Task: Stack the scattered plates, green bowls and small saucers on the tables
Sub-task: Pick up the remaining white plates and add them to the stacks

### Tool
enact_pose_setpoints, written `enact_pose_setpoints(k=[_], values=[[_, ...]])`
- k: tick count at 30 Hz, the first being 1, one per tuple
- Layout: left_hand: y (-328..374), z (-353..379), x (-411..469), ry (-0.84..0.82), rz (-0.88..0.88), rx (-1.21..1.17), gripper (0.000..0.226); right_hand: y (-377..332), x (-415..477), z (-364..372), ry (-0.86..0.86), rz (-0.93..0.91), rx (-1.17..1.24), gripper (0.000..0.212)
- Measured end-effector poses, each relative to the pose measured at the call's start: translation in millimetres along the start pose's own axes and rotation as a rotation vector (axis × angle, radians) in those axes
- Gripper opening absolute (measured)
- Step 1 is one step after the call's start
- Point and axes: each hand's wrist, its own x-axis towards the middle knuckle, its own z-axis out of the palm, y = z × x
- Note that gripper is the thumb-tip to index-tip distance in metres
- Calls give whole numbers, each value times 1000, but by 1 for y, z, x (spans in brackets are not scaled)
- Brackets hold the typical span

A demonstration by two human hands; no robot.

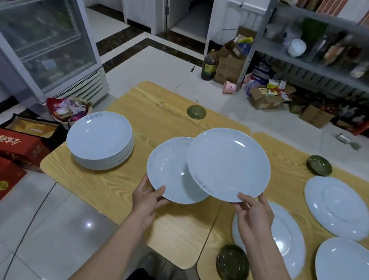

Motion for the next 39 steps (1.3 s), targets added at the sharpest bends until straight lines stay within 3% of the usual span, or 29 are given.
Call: enact_pose_setpoints(k=[5,12,23,31,39], values=[[3,-2,14,-25,22,87,79,11,-2,10,56,-3,40,63],[3,-10,33,-19,20,215,88,34,-5,25,67,19,6,56],[9,-27,40,-241,14,191,79,71,3,46,47,95,-105,58],[14,-34,45,-231,27,179,79,93,11,54,74,138,-173,66],[15,-34,48,-239,29,196,78,91,16,60,203,4,-516,46]])
